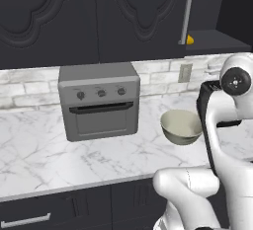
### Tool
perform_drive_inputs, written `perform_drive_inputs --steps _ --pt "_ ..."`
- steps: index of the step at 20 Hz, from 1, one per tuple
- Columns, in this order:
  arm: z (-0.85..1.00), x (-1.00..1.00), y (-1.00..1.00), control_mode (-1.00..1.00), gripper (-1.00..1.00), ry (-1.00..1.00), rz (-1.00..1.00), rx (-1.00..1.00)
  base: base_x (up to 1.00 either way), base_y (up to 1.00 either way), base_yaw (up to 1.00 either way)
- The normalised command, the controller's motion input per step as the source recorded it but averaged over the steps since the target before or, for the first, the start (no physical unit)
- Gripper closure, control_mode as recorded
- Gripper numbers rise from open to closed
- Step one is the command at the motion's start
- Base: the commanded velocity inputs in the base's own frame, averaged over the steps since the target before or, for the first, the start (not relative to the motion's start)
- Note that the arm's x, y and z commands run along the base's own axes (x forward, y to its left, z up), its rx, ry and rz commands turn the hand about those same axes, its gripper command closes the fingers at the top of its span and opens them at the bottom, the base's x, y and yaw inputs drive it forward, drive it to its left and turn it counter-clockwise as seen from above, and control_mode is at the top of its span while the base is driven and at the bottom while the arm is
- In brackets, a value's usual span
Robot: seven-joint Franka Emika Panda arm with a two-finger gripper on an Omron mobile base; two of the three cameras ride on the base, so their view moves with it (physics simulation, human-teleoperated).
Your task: Open the cabinet. Pick the orange and mango from the cabinet and place them into the bowl. Then close the cabinet.
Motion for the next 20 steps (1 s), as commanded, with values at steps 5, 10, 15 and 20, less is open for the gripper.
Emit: perform_drive_inputs --steps 5,10,15,20 --pt "-0.01 0.11 -0.65 -1.00 -1.00 0.01 -0.31 0.07 0.00 0.00 0.00" --pt "0.00 0.07 -0.53 -1.00 -1.00 0.00 -0.23 0.09 0.00 0.00 0.00" --pt "0.00 0.00 -0.83 -1.00 -1.00 0.00 -0.18 0.10 0.00 0.00 0.00" --pt "-0.02 0.00 -0.58 -1.00 -1.00 -0.05 -0.05 0.04 0.00 0.00 0.00"
